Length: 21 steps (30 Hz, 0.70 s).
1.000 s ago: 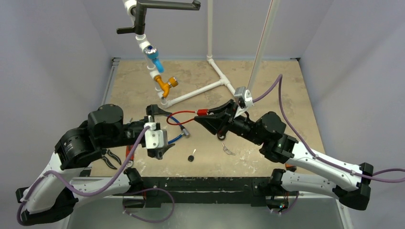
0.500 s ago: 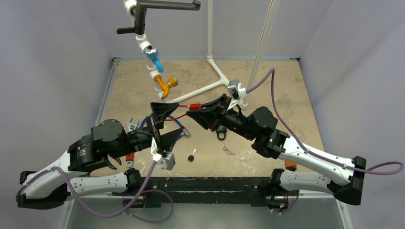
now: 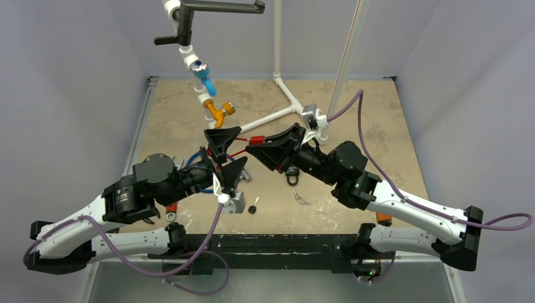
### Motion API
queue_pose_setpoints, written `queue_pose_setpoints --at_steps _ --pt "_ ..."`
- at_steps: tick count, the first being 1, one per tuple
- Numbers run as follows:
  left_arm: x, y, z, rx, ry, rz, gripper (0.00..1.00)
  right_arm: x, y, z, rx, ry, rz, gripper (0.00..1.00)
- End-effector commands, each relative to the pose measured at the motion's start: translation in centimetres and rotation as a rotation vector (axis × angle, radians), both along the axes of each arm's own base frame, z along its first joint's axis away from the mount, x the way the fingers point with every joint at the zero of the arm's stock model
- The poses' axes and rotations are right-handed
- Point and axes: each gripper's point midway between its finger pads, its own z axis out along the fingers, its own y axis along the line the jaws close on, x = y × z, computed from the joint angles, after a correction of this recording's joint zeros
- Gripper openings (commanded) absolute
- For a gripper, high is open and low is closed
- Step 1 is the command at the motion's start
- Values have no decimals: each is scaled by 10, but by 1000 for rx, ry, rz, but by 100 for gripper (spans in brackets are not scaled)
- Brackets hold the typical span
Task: Unlock with the key
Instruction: Unlock the lock.
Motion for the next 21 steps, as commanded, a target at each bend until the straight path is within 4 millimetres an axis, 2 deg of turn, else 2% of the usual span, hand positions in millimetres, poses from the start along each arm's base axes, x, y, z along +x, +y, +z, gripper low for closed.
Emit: queue_pose_setpoints --at_steps 1,5,8,14,16,19,21 --pt "1 1 21 -70 -9 11 78 -12 -12 42 122 -56 23 0" --pt "3 1 18 -63 -21 21 59 -16 -12 39 114 -54 40 0" --pt "6 0 19 -66 -26 28 55 -20 -10 35 101 -50 59 0" --pt "10 -4 16 -47 -39 39 57 -30 -10 27 84 -39 106 0" --pt "11 -4 15 -46 -35 41 47 -32 -10 26 76 -39 112 0" --pt "13 -3 15 -48 -32 51 25 -35 -13 22 65 -39 117 0" --pt "14 -2 14 -49 -26 54 20 -36 -14 17 53 -36 120 0"
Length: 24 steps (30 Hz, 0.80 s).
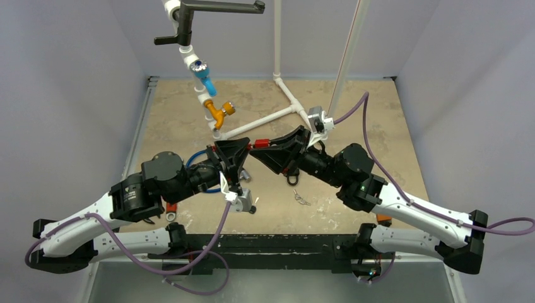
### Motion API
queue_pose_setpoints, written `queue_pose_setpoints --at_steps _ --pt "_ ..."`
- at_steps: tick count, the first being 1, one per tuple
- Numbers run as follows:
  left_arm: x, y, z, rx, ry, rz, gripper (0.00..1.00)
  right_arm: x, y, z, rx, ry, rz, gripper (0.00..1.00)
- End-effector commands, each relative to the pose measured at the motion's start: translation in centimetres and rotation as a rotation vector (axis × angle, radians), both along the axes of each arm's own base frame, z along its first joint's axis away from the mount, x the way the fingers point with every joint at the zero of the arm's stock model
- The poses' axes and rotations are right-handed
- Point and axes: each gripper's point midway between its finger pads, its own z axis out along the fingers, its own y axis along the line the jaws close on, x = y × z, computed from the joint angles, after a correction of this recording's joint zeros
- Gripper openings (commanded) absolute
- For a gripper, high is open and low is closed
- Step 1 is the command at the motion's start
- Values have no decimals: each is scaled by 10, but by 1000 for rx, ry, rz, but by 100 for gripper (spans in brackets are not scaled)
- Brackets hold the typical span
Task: Unlock with the key
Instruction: Unlock the lock.
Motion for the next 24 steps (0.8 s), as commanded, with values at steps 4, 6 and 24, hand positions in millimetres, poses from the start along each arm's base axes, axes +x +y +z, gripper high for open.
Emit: queue_pose_setpoints --at_steps 4,6,24 --pt "9 5 12 -49 -14 46 12 -23 -11 10 43 -26 70 0" --pt "10 7 14 -57 -13 55 11 -22 -15 9 50 -25 56 0" --pt "12 51 25 -341 324 143 79 -17 -35 -6 86 -14 -14 0"
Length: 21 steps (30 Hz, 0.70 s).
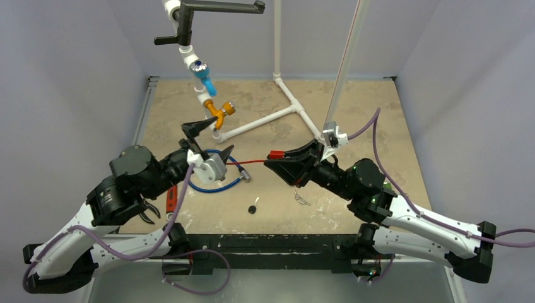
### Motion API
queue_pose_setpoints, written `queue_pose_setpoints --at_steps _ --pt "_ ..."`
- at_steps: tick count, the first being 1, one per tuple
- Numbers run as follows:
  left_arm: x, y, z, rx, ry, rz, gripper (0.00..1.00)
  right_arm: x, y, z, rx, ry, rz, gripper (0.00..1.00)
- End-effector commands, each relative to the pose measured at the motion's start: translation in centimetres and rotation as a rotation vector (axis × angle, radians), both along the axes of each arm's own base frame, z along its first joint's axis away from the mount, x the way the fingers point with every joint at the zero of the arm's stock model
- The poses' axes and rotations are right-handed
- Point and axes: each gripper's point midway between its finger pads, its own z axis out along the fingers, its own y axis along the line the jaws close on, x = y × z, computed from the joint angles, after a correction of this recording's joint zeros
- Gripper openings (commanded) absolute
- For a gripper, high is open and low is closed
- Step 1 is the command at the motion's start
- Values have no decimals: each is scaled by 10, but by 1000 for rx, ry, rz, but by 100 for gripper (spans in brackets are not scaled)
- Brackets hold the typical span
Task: Unlock with the key
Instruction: Unlock the lock, then place the lock at the center of the board.
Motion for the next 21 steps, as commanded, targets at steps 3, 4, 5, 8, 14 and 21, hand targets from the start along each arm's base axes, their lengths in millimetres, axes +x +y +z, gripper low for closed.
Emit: queue_pose_setpoints --at_steps 3,4,5,8,14,21 --pt "-12 12 26 -108 23 -23 98 -5 3 20 38 -42 22 0" --pt "-15 12 29 -108 21 -38 100 -3 4 18 13 -44 17 0" --pt "-18 12 33 -108 15 -53 100 -2 6 11 -24 -38 14 0" --pt "-26 16 46 -118 23 -81 100 1 10 -2 -103 -33 9 0" --pt "-68 21 79 -143 91 -250 100 7 4 -42 -244 33 -29 0" --pt "-77 21 34 77 234 -283 100 24 -19 -91 -384 142 -170 0"
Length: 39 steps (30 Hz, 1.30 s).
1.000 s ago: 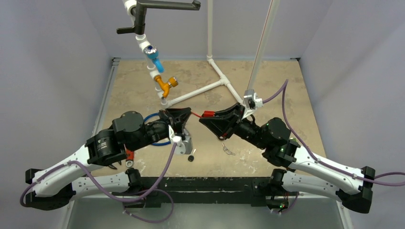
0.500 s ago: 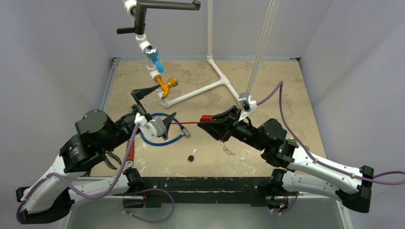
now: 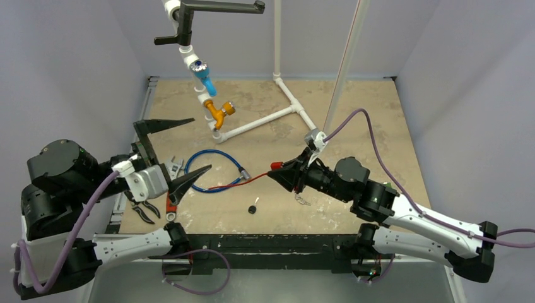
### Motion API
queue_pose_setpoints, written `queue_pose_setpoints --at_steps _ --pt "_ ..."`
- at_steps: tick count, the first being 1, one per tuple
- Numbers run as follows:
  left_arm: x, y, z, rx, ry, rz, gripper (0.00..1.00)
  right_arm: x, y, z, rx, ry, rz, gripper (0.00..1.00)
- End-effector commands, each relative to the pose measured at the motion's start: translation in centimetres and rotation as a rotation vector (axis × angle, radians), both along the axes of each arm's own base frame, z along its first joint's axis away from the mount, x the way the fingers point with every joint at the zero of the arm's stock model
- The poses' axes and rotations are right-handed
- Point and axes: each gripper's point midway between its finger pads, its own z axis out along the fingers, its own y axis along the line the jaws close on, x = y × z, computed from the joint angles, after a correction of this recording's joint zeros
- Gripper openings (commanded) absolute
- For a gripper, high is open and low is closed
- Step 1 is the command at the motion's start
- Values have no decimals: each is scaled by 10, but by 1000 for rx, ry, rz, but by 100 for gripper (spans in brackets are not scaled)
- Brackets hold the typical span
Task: Unlock with the key
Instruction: Place the lock at the center of the board.
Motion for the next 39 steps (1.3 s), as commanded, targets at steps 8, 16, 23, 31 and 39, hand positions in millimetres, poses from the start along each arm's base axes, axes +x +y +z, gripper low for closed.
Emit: queue_pose_setpoints --at_steps 8,16,23,31,39 --pt "-7 1 -133 497 325 -32 100 46 -52 -54 -205 125 -326 0" --pt "-8 26 -196 702 479 48 100 99 -88 -67 -242 135 -506 0" --pt "-4 38 -231 730 538 119 100 139 -99 -78 -352 -27 -654 0" --pt "-2 32 -231 644 574 143 100 169 -126 -101 -516 -170 -847 0" --pt "9 28 -223 592 556 185 100 176 -118 -155 -868 -227 -859 1"
